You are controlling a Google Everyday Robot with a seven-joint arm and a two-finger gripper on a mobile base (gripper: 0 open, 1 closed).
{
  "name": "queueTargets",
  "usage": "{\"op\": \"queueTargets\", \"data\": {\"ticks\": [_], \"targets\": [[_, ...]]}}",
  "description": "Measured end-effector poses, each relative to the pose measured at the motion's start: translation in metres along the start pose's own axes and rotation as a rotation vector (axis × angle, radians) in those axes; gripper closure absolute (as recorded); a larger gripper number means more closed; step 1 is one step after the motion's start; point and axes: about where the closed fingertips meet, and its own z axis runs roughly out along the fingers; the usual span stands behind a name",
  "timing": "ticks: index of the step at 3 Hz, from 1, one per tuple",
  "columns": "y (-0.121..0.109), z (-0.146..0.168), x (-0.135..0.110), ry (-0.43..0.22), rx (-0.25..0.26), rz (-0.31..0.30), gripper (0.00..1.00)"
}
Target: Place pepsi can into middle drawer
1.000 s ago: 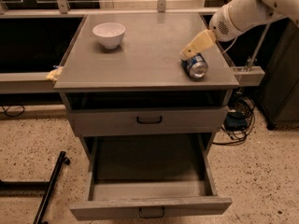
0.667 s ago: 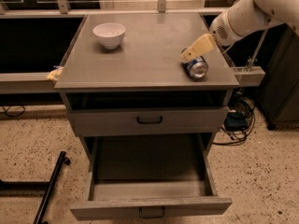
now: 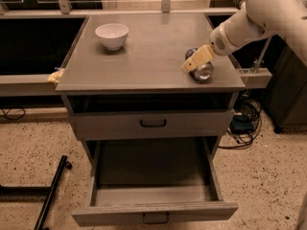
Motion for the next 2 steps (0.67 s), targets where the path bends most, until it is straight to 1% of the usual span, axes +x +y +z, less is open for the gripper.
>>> {"op": "queueTargets", "data": {"ticks": [1, 2], "targets": [[0.000, 0.014, 0.003, 0.014, -0.012, 0.002, 0.00], [-0.004, 0.029, 0.011, 0.038, -0.019, 0.025, 0.16]]}}
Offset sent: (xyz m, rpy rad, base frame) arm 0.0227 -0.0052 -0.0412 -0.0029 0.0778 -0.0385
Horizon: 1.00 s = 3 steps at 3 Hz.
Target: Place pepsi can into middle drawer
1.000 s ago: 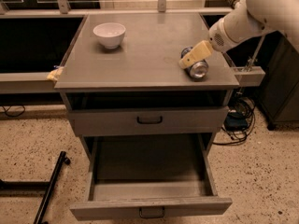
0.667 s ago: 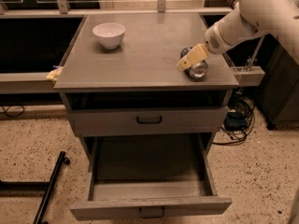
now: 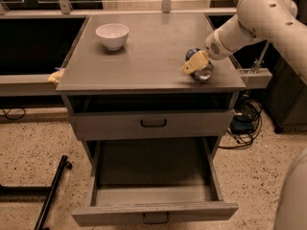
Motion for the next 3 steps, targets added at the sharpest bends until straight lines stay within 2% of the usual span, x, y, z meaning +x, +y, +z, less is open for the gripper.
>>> {"op": "queueTargets", "data": {"ticks": [1, 2, 3], "targets": [[-0.006, 0.010, 0.011, 0.028, 0.000, 0.031, 0.38], [-0.005, 0.009, 0.015, 0.035, -0.004, 0.036, 0.61], [0.009, -0.005, 0.015, 0.027, -0.039, -0.017, 0.84]]}}
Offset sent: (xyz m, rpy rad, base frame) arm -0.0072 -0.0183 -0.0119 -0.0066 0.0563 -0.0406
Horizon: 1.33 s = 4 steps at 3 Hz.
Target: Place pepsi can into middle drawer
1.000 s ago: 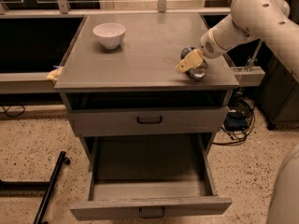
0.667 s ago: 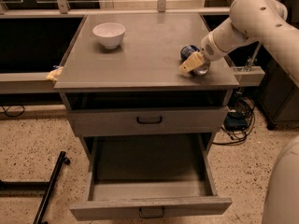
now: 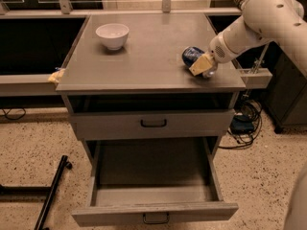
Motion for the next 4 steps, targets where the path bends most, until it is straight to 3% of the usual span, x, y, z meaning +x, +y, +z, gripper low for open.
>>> {"op": "queueTargets", "data": {"ticks": [1, 2, 3, 4], "targets": [[0.035, -0.039, -0.002, -0.051, -0.067, -0.125, 1.00], [0.082, -0.087, 0.007, -0.084, -0.165, -0.297, 1.00], [0.133, -0.134, 0.037, -0.084, -0.300, -0.470, 1.00], [0.147, -0.140, 0.055, -0.054, -0.370, -0.561, 1.00]]}}
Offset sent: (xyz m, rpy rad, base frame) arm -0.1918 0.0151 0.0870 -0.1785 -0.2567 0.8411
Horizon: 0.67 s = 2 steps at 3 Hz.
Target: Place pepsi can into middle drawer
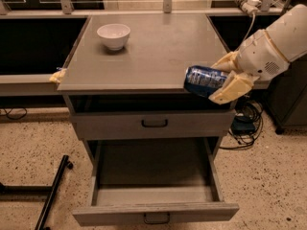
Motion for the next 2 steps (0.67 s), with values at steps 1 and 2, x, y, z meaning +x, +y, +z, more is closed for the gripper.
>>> {"op": "queueTargets", "data": {"ticks": [1, 2], "targets": [[0.000, 0.000, 0.000, 0.000, 0.000, 0.000, 1.00], [0.017, 0.029, 0.019, -0.015, -0.037, 0.010, 1.00]]}}
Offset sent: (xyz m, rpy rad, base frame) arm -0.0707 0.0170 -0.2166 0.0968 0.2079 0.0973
